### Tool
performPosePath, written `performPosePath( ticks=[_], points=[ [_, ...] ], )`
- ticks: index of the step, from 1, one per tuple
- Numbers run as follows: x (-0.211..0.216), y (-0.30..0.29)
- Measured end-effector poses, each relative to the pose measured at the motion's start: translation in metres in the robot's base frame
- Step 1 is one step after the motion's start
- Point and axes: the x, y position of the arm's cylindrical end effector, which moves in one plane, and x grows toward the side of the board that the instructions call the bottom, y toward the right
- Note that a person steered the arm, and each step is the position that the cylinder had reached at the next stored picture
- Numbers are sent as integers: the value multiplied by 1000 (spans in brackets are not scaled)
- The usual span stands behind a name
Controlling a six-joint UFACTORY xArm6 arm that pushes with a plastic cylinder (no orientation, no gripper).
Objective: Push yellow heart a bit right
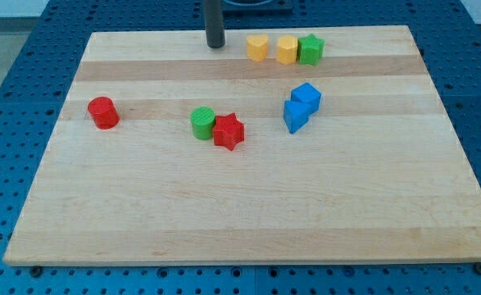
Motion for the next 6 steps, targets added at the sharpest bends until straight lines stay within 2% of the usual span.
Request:
performPosePath(
  ticks=[4,6],
  points=[
    [3,47],
    [5,41]
  ],
)
